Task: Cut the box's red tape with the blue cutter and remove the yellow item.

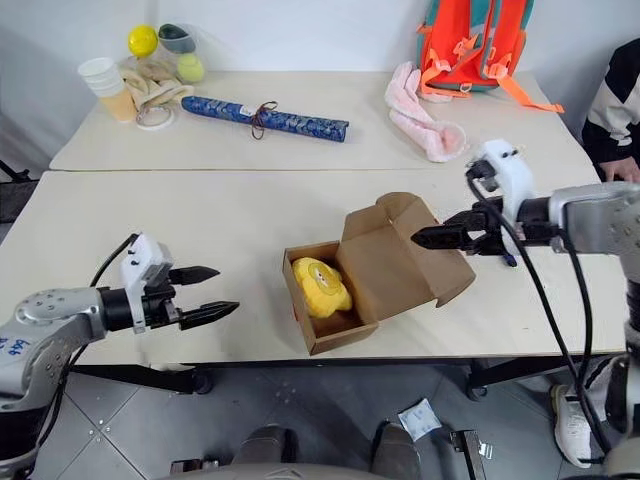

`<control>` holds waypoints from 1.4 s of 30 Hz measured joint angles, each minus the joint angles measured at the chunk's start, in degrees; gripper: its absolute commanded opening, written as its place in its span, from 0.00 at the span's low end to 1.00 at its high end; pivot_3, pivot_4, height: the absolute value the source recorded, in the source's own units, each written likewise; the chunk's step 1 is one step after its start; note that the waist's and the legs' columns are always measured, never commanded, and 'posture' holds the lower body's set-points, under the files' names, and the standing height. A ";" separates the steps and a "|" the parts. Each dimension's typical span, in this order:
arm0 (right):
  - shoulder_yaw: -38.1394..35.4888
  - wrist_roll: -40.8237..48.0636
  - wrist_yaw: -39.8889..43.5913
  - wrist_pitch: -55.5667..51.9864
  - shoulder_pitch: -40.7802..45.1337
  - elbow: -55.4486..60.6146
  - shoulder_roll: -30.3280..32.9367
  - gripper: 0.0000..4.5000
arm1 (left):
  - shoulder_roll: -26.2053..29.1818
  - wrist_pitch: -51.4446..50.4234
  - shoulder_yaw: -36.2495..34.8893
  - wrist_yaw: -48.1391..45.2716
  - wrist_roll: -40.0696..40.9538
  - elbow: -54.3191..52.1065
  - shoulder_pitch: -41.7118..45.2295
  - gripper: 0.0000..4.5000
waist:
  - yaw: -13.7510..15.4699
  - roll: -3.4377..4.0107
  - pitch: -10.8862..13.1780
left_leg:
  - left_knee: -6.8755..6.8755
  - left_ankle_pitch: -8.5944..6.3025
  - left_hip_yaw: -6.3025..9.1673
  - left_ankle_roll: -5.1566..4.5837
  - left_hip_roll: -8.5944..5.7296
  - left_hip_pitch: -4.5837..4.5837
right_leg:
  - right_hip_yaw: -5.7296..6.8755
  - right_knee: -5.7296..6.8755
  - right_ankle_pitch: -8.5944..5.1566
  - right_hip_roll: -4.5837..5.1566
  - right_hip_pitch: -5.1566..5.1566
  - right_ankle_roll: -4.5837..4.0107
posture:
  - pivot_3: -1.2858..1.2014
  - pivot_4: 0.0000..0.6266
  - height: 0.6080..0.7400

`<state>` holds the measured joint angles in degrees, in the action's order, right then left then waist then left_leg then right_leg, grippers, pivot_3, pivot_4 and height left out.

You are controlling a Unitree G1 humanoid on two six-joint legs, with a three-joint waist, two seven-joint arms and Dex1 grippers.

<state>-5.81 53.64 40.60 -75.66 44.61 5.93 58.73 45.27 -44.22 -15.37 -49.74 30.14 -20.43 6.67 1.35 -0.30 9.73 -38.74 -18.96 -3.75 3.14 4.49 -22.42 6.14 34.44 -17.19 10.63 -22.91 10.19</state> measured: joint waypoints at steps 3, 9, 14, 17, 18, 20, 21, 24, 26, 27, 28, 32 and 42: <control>-3.06 -3.44 8.92 12.28 -6.31 0.81 1.05 1.00 | 0.41 1.80 -2.74 -1.75 0.90 0.28 -3.28 0.99 | -0.01 0.00 0.00 | 0.00 -0.01 -0.06 0.01 0.02 0.03 | 0.00 -0.01 0.00 0.00 0.00 0.00 | 0.52 0.24 1.00; -7.32 -11.09 24.90 37.77 -14.99 -0.95 -0.22 1.00 | 3.20 5.52 -8.73 -7.16 2.40 1.34 -8.61 0.99 | -0.05 -0.01 0.00 | -0.01 -0.03 -0.14 0.04 0.05 0.10 | -0.02 0.00 0.00 -0.01 0.02 0.00 | 0.52 0.24 1.00; -7.55 -12.49 31.61 48.85 -17.12 0.47 -5.44 1.00 | 6.03 12.12 -15.27 -13.38 1.93 7.92 -14.83 0.99 | -0.71 0.00 0.01 | 0.13 -0.04 -0.21 0.07 0.13 0.23 | 0.00 0.01 -0.01 -0.08 0.02 -0.02 | 0.52 0.24 1.00; -7.43 -13.01 33.26 52.36 -18.23 3.07 -6.60 1.00 | 7.83 12.23 -17.86 -16.07 2.66 8.58 -16.95 0.99 | -0.65 0.01 0.05 | 0.11 -0.07 -0.22 0.09 0.13 0.22 | 0.00 0.01 -0.01 -0.07 0.02 -0.02 | 0.52 0.24 1.00; -7.38 -12.99 33.58 52.67 -18.32 3.71 -6.60 1.00 | 8.07 11.56 -17.79 -16.03 3.19 7.63 -16.73 0.99 | -0.35 0.01 0.05 | 0.06 -0.08 -0.22 0.08 0.13 0.21 | 0.00 0.01 -0.01 -0.06 0.04 -0.02 | 0.52 0.24 1.00; -7.10 -12.91 33.63 52.63 -18.59 5.01 -6.63 1.00 | 8.07 9.50 -16.41 -14.34 4.72 4.71 -13.31 0.99 | 0.33 -0.05 0.08 | -0.10 -0.10 -0.19 0.07 0.14 0.20 | 0.00 0.06 -0.01 -0.07 0.09 -0.02 | 0.52 0.24 1.00; -7.07 -12.79 33.71 52.50 -18.92 5.54 -6.56 1.00 | 8.07 8.22 -14.58 -12.87 5.62 3.20 -9.72 0.99 | 0.56 -0.05 0.08 | -0.18 -0.11 -0.17 0.05 0.14 0.20 | 0.00 0.10 -0.01 -0.06 0.13 -0.02 | 0.52 0.24 1.00; -6.78 -12.67 34.49 51.90 -20.15 6.41 -6.22 1.00 | 8.11 1.49 -5.70 -8.53 9.18 -0.87 5.28 0.99 | 1.44 -0.11 0.09 | -0.35 -0.16 -0.15 0.02 0.13 0.21 | -0.02 0.14 0.02 -0.06 0.23 -0.07 | 0.52 0.24 1.00; -6.65 -12.61 35.13 51.78 -20.83 7.23 -5.87 1.00 | 8.55 -3.28 1.15 -7.81 11.11 -3.15 13.62 0.99 | 1.32 -0.11 0.08 | -0.35 -0.18 -0.17 0.03 0.13 0.23 | -0.01 0.15 0.03 -0.07 0.21 -0.06 | 0.52 0.24 1.00; -6.74 -12.53 35.36 51.53 -21.13 7.50 -5.44 1.00 | 8.19 -5.54 4.90 -7.68 11.63 -3.56 17.61 0.99 | 1.27 -0.09 0.09 | -0.34 -0.20 -0.17 0.04 0.13 0.25 | -0.01 0.26 0.03 -0.07 0.19 -0.05 | 0.52 0.24 1.00; -6.77 -12.43 35.41 51.14 -21.20 7.59 -5.06 1.00 | 6.96 -7.81 8.65 -7.37 11.81 -3.44 22.22 0.99 | 1.27 -0.09 0.09 | -0.34 -0.19 -0.17 0.04 0.14 0.27 | 0.00 0.30 0.03 -0.08 0.18 -0.05 | 0.52 0.24 1.00; -6.73 -11.93 35.06 50.30 -20.47 8.76 -4.87 1.00 | 3.27 -13.57 24.03 -6.80 8.82 -2.19 36.77 0.99 | 0.81 -0.10 0.09 | -0.32 -0.19 -0.18 0.04 0.13 0.29 | 0.01 0.28 0.03 -0.08 0.18 -0.05 | 0.52 0.24 1.00; -8.30 -9.82 32.21 46.57 -21.65 12.69 -4.25 1.00 | -5.21 -9.31 47.13 -7.69 -9.81 12.12 48.54 0.99 | 0.66 -0.14 0.12 | -0.33 -0.19 -0.19 0.04 0.13 0.22 | 0.03 0.11 0.03 -0.09 0.17 -0.04 | 0.52 0.24 1.00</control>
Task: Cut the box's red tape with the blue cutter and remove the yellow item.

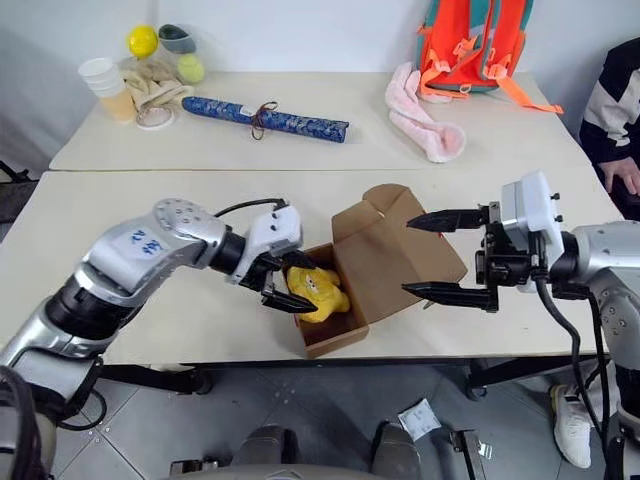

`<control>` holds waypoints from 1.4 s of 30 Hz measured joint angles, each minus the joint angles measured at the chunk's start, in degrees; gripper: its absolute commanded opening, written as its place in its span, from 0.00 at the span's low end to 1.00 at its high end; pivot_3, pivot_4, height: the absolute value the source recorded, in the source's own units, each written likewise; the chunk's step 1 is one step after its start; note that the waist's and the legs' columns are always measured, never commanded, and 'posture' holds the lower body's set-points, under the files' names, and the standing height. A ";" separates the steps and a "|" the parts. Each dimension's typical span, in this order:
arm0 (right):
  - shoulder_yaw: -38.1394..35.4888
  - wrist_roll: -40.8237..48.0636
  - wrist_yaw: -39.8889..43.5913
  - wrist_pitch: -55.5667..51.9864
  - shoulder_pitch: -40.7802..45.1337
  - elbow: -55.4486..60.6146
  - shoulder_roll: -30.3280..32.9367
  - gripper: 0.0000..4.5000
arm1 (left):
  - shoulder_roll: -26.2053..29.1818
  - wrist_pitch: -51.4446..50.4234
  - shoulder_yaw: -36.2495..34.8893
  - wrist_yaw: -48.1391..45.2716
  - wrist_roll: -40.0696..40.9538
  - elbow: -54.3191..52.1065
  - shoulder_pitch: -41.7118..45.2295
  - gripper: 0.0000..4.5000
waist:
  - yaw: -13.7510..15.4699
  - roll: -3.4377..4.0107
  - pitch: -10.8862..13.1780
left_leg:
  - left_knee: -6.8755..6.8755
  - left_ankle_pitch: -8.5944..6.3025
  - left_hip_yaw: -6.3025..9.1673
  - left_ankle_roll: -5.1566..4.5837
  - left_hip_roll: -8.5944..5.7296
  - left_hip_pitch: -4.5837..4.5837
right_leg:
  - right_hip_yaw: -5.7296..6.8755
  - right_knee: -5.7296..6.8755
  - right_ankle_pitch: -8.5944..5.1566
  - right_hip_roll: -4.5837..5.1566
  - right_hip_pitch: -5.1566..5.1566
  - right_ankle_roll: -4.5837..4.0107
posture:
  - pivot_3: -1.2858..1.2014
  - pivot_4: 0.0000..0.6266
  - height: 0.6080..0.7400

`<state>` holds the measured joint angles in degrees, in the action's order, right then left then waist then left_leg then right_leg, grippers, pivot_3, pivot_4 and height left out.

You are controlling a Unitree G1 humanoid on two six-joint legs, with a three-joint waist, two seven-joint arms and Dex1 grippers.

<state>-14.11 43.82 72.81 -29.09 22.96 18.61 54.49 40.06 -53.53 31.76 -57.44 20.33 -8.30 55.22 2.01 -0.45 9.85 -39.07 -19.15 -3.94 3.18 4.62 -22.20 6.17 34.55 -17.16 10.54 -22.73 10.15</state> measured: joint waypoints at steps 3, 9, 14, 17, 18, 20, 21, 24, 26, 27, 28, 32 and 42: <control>-0.67 0.81 -1.16 -1.13 -1.46 1.80 0.27 1.00 | -3.52 1.47 0.70 -0.14 -2.37 3.58 0.57 0.95 | 0.44 -0.01 0.01 | -0.05 0.00 0.00 0.00 0.00 -0.02 | 0.00 -0.03 0.00 0.00 0.02 0.00 | 0.52 0.24 1.00; -2.33 2.17 -3.51 -2.62 -3.64 4.00 0.27 1.00 | -6.22 4.53 2.57 -3.71 -5.92 8.30 2.41 0.59 | 0.95 -0.02 0.01 | -0.08 0.00 0.00 0.00 0.00 -0.03 | 0.00 -0.03 0.00 0.00 0.02 0.00 | 0.52 0.24 1.00; -2.42 2.21 -4.14 -3.22 -4.13 4.26 0.35 1.00 | -8.46 6.79 1.44 -4.14 -7.46 11.26 2.74 0.25 | 1.09 -0.02 0.01 | -0.10 0.00 0.00 -0.01 0.00 -0.04 | 0.00 -0.02 0.00 0.01 0.02 0.00 | 0.52 0.24 1.00; -2.45 2.18 -4.88 -3.23 -4.21 4.38 0.34 1.00 | -12.56 8.62 -3.27 -1.36 -7.13 14.12 2.65 0.08 | 1.18 -0.05 0.03 | -0.13 0.00 0.00 -0.01 -0.01 -0.07 | 0.00 -0.03 0.00 0.01 0.02 0.00 | 0.52 0.24 1.00; -2.45 2.14 -5.09 -3.20 -4.22 4.40 0.34 1.00 | -14.06 9.14 -5.21 -0.52 -6.64 14.76 2.65 0.04 | 1.14 -0.07 0.04 | -0.13 -0.01 0.00 -0.02 -0.01 -0.07 | 0.01 -0.03 0.00 0.01 0.02 0.00 | 0.52 0.24 1.00; -2.47 1.94 -5.72 -2.82 -4.21 4.39 0.24 1.00 | -16.89 10.77 -9.68 0.65 -5.02 15.99 2.61 0.02 | 1.02 -0.07 0.04 | -0.11 -0.01 0.00 -0.02 0.00 -0.06 | 0.01 -0.03 0.00 0.01 0.02 0.00 | 0.52 0.24 1.00; -2.47 1.82 -6.10 -2.41 -4.21 4.37 0.07 1.00 | -17.68 11.44 -11.35 0.76 -4.33 16.06 2.56 0.02 | 0.98 -0.07 0.04 | -0.10 -0.01 0.00 -0.02 0.00 -0.05 | 0.02 -0.02 0.00 0.01 0.02 0.00 | 0.52 0.24 1.00; -2.52 1.62 -7.12 -1.90 -4.22 4.06 -0.71 1.00 | -20.36 13.86 -16.50 1.38 -2.15 17.31 2.14 0.02 | 0.88 -0.07 0.04 | -0.10 0.00 0.00 -0.02 0.00 -0.04 | 0.02 -0.01 0.00 0.00 0.02 0.01 | 0.52 0.24 1.00; -2.52 1.46 -7.52 -1.59 -4.25 3.91 -0.80 1.00 | -21.53 14.77 -19.04 1.67 -0.96 18.47 1.63 0.02 | 0.85 -0.07 0.04 | -0.10 0.00 0.00 -0.02 0.00 -0.04 | 0.02 -0.01 0.01 0.01 0.02 0.01 | 0.52 0.24 1.00; -2.52 1.43 -7.68 -1.26 -4.36 3.90 -0.81 1.00 | -21.74 15.02 -19.82 1.89 -0.71 19.33 1.57 0.02 | 0.84 -0.07 0.04 | -0.10 0.00 0.00 -0.02 0.00 -0.04 | 0.03 -0.01 0.00 0.01 0.02 0.01 | 0.52 0.24 1.00; -2.52 1.44 -7.83 -1.13 -4.46 3.90 -0.94 1.00 | -21.68 15.42 -20.24 1.99 -0.72 20.22 1.55 0.02 | 0.84 -0.07 0.04 | -0.10 0.00 0.00 -0.02 0.00 -0.03 | 0.03 -0.01 0.01 0.00 0.02 0.01 | 0.52 0.24 1.00; -2.61 2.02 -10.07 -1.20 -4.75 3.90 -2.61 1.00 | -21.42 19.97 -23.12 0.72 -0.06 22.87 -0.58 0.02 | 0.80 -0.07 0.04 | -0.10 0.00 0.00 -0.02 0.00 -0.04 | 0.05 0.00 0.01 0.01 0.02 0.01 | 0.52 0.24 1.00; -1.90 5.70 -14.66 -2.25 -3.96 5.86 -7.01 1.00 | -18.13 22.87 -45.51 5.99 13.74 13.73 -12.78 0.02 | -0.91 -0.05 0.03 | 0.01 0.00 0.02 -0.02 0.02 0.13 | 0.05 0.19 0.01 0.01 0.02 0.02 | 0.52 0.24 1.00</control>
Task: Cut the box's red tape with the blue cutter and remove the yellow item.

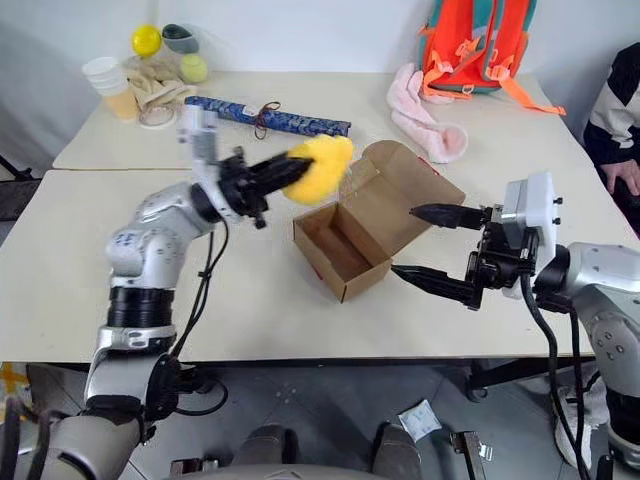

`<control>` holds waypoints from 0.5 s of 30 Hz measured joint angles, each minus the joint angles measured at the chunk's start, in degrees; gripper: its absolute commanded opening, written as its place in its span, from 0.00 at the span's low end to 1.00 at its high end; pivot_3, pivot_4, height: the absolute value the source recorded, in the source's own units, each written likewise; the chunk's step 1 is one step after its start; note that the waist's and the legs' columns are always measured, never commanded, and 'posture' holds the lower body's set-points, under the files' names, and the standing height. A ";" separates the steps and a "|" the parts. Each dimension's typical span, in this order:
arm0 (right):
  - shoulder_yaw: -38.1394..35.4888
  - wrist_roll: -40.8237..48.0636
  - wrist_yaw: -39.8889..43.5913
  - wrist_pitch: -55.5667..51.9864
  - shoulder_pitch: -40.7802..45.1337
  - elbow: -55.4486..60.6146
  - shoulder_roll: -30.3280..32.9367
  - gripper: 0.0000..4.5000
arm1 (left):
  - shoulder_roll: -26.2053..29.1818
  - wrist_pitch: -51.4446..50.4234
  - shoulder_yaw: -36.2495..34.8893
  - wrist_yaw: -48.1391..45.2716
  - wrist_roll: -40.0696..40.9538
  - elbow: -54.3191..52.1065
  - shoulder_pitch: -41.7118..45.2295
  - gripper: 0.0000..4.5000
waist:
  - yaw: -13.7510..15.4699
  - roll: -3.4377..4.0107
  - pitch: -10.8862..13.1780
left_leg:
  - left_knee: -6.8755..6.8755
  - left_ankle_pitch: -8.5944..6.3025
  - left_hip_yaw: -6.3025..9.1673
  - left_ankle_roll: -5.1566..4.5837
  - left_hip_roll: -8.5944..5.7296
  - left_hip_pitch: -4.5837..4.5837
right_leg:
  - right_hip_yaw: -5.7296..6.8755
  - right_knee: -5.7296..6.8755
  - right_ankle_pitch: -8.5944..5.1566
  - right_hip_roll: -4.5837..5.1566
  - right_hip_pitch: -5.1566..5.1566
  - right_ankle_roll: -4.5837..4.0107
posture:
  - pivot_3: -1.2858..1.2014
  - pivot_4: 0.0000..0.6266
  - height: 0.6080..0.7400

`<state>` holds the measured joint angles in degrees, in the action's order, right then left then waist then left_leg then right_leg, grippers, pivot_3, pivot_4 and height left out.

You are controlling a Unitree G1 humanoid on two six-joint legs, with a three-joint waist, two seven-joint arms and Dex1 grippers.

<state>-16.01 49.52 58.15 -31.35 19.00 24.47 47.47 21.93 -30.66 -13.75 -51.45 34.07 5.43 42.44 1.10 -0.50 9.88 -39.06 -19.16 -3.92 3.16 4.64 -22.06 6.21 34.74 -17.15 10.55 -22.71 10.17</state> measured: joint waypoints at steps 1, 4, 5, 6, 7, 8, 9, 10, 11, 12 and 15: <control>0.46 0.36 -0.29 0.02 0.42 0.68 -1.08 1.00 | 2.41 0.06 -2.07 0.98 0.02 -1.06 -3.25 0.02 | -0.50 0.00 0.00 | 0.07 0.00 0.01 0.00 0.01 0.06 | 0.00 0.01 0.00 0.00 0.00 0.00 | 0.52 0.24 1.00; 3.18 0.66 -0.80 0.22 1.44 1.64 -4.17 1.00 | 7.18 1.15 -7.87 3.85 -0.76 -1.81 -12.44 0.02 | -1.20 -0.01 0.01 | 0.11 0.00 0.02 0.01 0.01 0.08 | 0.02 0.05 0.00 0.01 0.00 0.00 | 0.52 0.24 1.00; 5.00 0.26 -0.84 0.75 2.10 1.69 -5.76 1.00 | 8.67 2.86 -9.77 5.07 -1.75 -1.89 -16.04 0.02 | -1.27 -0.02 0.00 | 0.10 0.00 0.02 0.01 0.01 0.08 | 0.02 0.03 0.00 0.01 0.00 0.00 | 0.52 0.24 1.00; 6.33 -0.40 -0.57 1.57 2.29 1.69 -6.71 1.00 | 9.57 4.62 -11.17 6.10 -2.95 -1.72 -18.68 0.02 | -1.30 -0.03 0.00 | 0.11 -0.01 0.02 0.01 0.01 0.08 | 0.02 0.03 0.00 0.01 0.00 0.00 | 0.52 0.24 1.00; 8.15 -1.80 0.12 2.69 2.38 1.35 -7.58 1.00 | 10.59 7.54 -13.05 7.63 -4.87 -1.08 -22.01 0.02 | -1.31 -0.03 0.00 | 0.11 -0.01 0.02 0.02 0.02 0.08 | 0.02 0.02 0.00 0.01 0.00 0.00 | 0.52 0.24 1.00; 9.49 -3.14 0.70 3.51 2.50 0.54 -7.95 1.00 | 11.03 9.70 -14.80 9.12 -6.35 -0.09 -24.24 0.02 | -1.08 -0.03 0.00 | 0.10 -0.01 0.02 0.02 0.01 0.05 | 0.03 0.02 0.00 0.01 0.00 0.00 | 0.52 0.24 1.00; 10.36 -4.25 1.20 4.33 2.82 -0.26 -8.26 1.00 | 11.26 11.00 -16.12 10.13 -6.90 0.10 -25.85 0.02 | -0.76 -0.06 0.02 | 0.06 -0.01 0.04 0.02 0.01 -0.01 | 0.04 0.01 0.00 0.02 0.00 0.00 | 0.52 0.24 1.00; 11.38 -5.75 1.75 5.49 3.39 -1.33 -8.70 1.00 | 11.55 12.05 -17.52 10.86 -7.16 0.19 -27.63 0.02 | -0.48 -0.12 0.00 | 0.00 -0.02 0.04 0.02 0.01 -0.02 | 0.04 0.00 0.00 0.02 0.01 0.00 | 0.52 0.24 1.00; 11.86 -6.74 2.28 6.46 3.67 -2.17 -8.95 1.00 | 11.65 12.56 -18.34 11.29 -7.21 0.25 -28.56 0.02 | -0.04 -0.13 0.00 | -0.03 -0.02 0.04 0.02 0.01 -0.02 | 0.05 0.00 0.00 0.02 0.03 0.00 | 0.52 0.24 1.00; 12.59 -7.83 2.70 7.32 4.56 -3.27 -9.29 1.00 | 11.85 13.16 -19.14 11.50 -7.20 0.26 -29.77 0.09 | 0.20 -0.14 -0.01 | -0.05 -0.02 0.04 0.02 0.01 -0.02 | 0.05 -0.02 0.00 0.02 0.04 0.00 | 0.52 0.24 1.00; 13.56 -9.67 3.75 9.43 6.78 -6.04 -10.33 1.00 | 11.91 12.72 -19.99 12.26 -6.84 -0.15 -33.07 0.31 | 0.27 -0.15 -0.02 | -0.04 -0.02 0.03 0.02 0.01 0.00 | 0.05 0.00 0.00 0.02 0.04 0.00 | 0.52 0.24 1.00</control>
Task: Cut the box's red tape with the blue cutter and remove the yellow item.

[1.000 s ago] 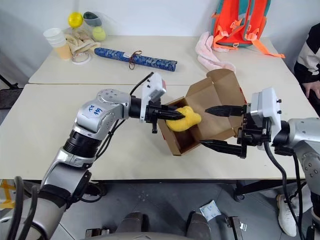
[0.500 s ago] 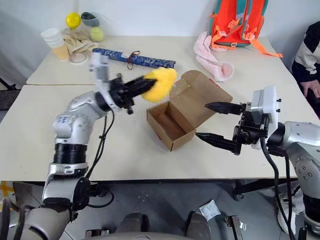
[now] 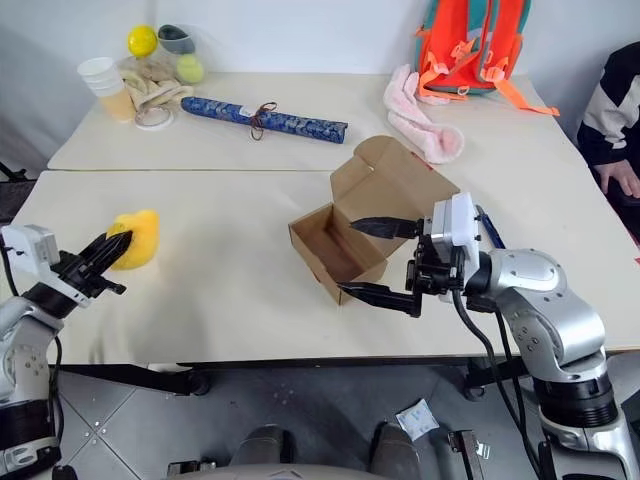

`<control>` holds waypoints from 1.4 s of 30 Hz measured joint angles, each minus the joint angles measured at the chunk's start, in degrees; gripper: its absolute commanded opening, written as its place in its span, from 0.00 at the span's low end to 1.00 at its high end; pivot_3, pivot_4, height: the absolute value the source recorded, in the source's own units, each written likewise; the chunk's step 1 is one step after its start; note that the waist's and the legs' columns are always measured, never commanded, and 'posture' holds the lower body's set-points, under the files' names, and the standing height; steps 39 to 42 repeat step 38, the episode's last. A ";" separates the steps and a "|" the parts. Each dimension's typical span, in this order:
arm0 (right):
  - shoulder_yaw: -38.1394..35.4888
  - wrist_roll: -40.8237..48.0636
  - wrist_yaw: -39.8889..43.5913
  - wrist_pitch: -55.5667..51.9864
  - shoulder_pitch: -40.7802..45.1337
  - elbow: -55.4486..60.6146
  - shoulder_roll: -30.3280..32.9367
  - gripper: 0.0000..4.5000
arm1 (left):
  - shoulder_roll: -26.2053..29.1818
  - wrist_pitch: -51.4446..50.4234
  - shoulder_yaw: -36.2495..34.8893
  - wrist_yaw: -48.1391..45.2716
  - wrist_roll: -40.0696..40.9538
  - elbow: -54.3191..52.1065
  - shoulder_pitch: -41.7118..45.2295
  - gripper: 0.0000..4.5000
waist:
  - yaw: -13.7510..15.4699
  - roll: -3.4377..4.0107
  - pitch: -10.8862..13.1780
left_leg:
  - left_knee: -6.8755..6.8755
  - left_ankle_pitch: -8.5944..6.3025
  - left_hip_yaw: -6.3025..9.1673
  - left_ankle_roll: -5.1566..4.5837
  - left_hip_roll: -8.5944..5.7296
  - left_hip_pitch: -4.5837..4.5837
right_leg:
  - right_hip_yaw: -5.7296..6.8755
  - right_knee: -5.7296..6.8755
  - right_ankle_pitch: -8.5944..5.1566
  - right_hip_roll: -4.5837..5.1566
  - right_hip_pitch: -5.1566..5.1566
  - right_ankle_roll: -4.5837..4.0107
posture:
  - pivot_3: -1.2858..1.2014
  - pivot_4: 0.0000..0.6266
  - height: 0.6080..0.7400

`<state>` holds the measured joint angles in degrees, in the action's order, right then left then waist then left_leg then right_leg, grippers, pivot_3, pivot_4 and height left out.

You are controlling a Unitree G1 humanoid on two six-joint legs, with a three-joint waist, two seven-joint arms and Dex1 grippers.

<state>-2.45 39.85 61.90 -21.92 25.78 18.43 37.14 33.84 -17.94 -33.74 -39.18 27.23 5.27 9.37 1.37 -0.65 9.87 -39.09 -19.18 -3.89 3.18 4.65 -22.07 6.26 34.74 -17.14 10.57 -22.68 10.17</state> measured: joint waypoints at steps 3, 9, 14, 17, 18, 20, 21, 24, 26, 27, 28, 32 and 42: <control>0.01 -1.85 0.65 1.99 0.84 -3.01 -0.54 1.00 | 0.03 -1.31 0.37 -0.58 0.50 -1.65 -4.57 0.53 | -0.21 -0.01 0.00 | 0.07 -0.01 0.00 0.02 0.02 0.02 | 0.00 0.03 0.00 -0.01 -0.04 0.00 | 0.52 0.24 1.00; -0.46 -4.43 0.71 4.46 1.01 -7.22 -1.32 1.00 | 2.09 -1.38 -1.02 -1.01 2.03 -8.25 -7.89 0.94 | -0.24 -0.01 0.00 | 0.07 -0.02 0.00 0.03 0.03 0.01 | 0.03 0.03 0.00 -0.01 -0.04 0.00 | 0.52 0.24 1.00; -2.41 -4.81 0.92 4.47 1.69 -10.60 -0.83 1.00 | 6.30 1.17 -8.43 -5.21 3.59 -11.20 -14.55 1.00 | -1.16 0.02 0.01 | 0.20 -0.02 -0.03 0.04 0.04 0.02 | 0.03 0.01 -0.01 -0.01 -0.11 -0.02 | 0.52 0.24 1.00; -3.00 -5.49 1.12 4.49 2.40 -11.80 0.47 1.00 | 8.81 2.30 -13.69 -9.34 3.92 -10.42 -21.35 1.00 | -1.70 0.04 0.02 | 0.34 -0.05 -0.09 0.07 0.05 0.09 | 0.05 -0.04 -0.02 -0.01 -0.12 -0.02 | 0.52 0.24 1.00; -3.02 -5.75 1.12 4.50 2.68 -12.17 0.48 1.00 | 9.32 2.78 -15.03 -10.87 3.92 -10.15 -23.80 1.00 | -1.78 0.04 0.02 | 0.36 -0.05 -0.11 0.07 0.06 0.09 | 0.05 -0.04 -0.02 -0.01 -0.12 -0.03 | 0.52 0.24 1.00; -3.05 -6.18 1.01 4.52 3.00 -12.72 0.50 1.00 | 9.40 3.73 -17.37 -13.88 4.08 -10.12 -28.67 1.00 | -1.76 0.05 0.04 | 0.36 -0.06 -0.12 0.08 0.07 0.09 | 0.05 -0.06 -0.02 -0.01 -0.14 -0.03 | 0.52 0.24 1.00; -3.13 -6.46 0.98 4.56 3.04 -12.97 0.58 1.00 | 9.22 3.91 -18.25 -14.83 4.21 -10.20 -30.10 1.00 | -1.76 0.05 0.03 | 0.36 -0.06 -0.13 0.08 0.07 0.09 | 0.05 -0.06 -0.02 -0.01 -0.14 -0.04 | 0.52 0.24 1.00; -3.14 -7.17 0.94 5.54 2.90 -13.27 0.44 1.00 | 7.17 4.84 -21.32 -16.15 5.00 -12.27 -34.35 1.00 | -1.37 0.06 0.04 | 0.31 -0.09 -0.13 0.05 0.07 0.08 | 0.05 -0.08 -0.02 0.00 -0.13 -0.04 | 0.52 0.24 1.00; -3.07 -7.19 0.94 5.97 2.48 -13.27 -0.42 1.00 | 5.79 5.23 -21.35 -15.84 5.02 -13.77 -35.06 1.00 | -1.10 0.05 0.03 | 0.24 -0.09 -0.12 0.05 0.08 0.08 | 0.05 -0.05 -0.03 -0.01 -0.12 -0.05 | 0.52 0.24 1.00; -2.85 -7.20 0.95 6.13 2.06 -13.22 -1.14 1.00 | 5.42 5.34 -20.92 -15.46 5.02 -14.25 -34.94 1.00 | -1.33 0.07 0.03 | 0.29 -0.09 0.19 0.02 0.05 0.01 | 0.31 -0.15 -0.03 0.06 0.17 -0.05 | 0.52 0.24 1.00; -2.52 -7.20 0.95 6.14 1.85 -13.19 -1.45 1.00 | 5.39 5.35 -20.63 -15.21 5.01 -14.49 -34.86 1.00 | -1.54 0.08 0.04 | 0.26 -0.09 0.41 0.01 0.04 0.00 | 0.53 -0.10 -0.03 0.10 0.27 -0.05 | 0.52 0.24 1.00; -2.10 -7.11 1.06 6.13 0.93 -11.54 -2.37 1.00 | 4.52 5.42 -18.60 -13.73 5.04 -15.98 -33.47 1.00 | -2.71 0.32 0.18 | 0.62 0.20 2.60 -0.02 -0.56 -0.10 | 2.97 -0.10 -0.05 0.88 1.52 -0.06 | 0.52 0.24 1.00; -1.26 -7.23 1.30 6.14 0.38 -10.55 -2.40 1.00 | 3.44 5.51 -16.71 -11.84 5.04 -16.50 -32.67 1.00 | -2.94 0.42 0.23 | 1.22 0.93 4.26 0.27 -1.09 -0.11 | 4.35 -0.07 -0.11 1.28 2.21 -0.06 | 0.52 0.24 1.00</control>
